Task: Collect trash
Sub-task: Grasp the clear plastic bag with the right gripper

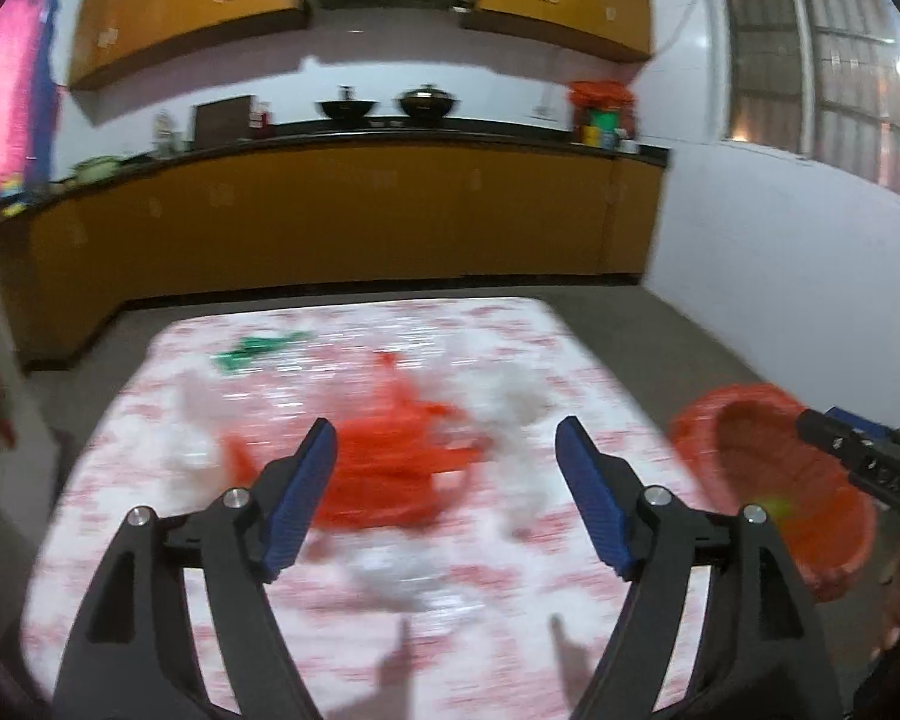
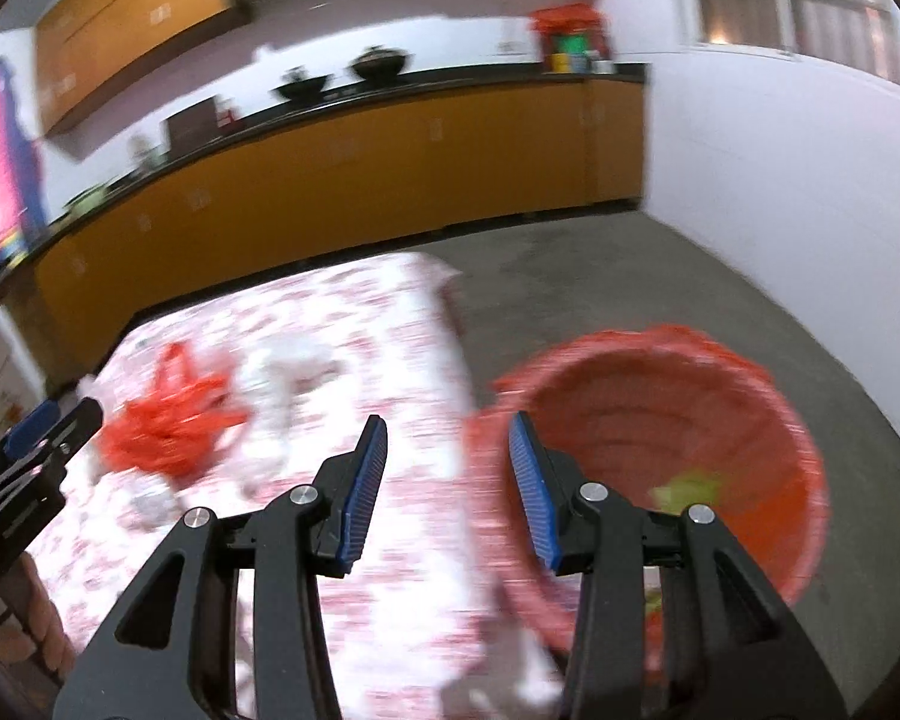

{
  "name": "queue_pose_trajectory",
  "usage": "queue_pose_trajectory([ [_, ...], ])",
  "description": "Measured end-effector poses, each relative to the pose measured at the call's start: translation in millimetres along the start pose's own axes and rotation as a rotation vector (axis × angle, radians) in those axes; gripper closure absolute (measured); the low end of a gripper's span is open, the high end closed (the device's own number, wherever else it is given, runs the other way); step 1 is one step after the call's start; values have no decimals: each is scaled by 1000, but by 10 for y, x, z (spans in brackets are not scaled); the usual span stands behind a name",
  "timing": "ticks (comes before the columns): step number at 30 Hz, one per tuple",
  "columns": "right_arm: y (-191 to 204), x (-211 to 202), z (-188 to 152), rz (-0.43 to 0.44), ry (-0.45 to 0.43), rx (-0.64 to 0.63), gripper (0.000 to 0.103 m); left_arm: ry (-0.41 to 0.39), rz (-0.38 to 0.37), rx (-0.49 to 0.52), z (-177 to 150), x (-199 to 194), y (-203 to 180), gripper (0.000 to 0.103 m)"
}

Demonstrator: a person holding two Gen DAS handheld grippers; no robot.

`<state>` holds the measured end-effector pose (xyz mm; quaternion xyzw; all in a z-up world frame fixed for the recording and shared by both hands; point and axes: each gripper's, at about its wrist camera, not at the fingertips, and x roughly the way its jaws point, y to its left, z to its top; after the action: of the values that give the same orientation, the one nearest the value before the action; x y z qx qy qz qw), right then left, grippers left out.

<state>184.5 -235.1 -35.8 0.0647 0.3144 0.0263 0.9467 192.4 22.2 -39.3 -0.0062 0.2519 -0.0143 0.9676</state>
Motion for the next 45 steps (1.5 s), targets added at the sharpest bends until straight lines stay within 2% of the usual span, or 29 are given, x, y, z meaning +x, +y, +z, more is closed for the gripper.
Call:
queue_pose_trajectory([
  [6,834,253,-105,145,47,-125,59,3,159,-58,-144,-112,769,23],
  [10,1289,391,-226,222,80,-192,59,21,230,-114,-224,-141,1191,22],
  [15,1687,575,-393,273,127,-263,59,51,272,-193,-310,-138,1603,21],
  [19,1854,737,-479,299,175,-275,46,69,286,-240,-364,-109,1832,20],
  [20,1885,764,-495,297,181,-278,46,73,288,-250,-377,-97,1879,20],
  [30,2031,1069,-570,250,253,-329,46,90,280,-263,-404,-7,1949,20],
  [34,2059,1116,-605,246,272,-351,57,100,272,-254,-400,48,1912,19],
  [37,2027,1092,-617,248,268,-354,61,111,259,-253,-392,96,1880,19],
  [45,1752,859,-593,242,242,-340,62,170,210,-191,-307,396,1694,16],
])
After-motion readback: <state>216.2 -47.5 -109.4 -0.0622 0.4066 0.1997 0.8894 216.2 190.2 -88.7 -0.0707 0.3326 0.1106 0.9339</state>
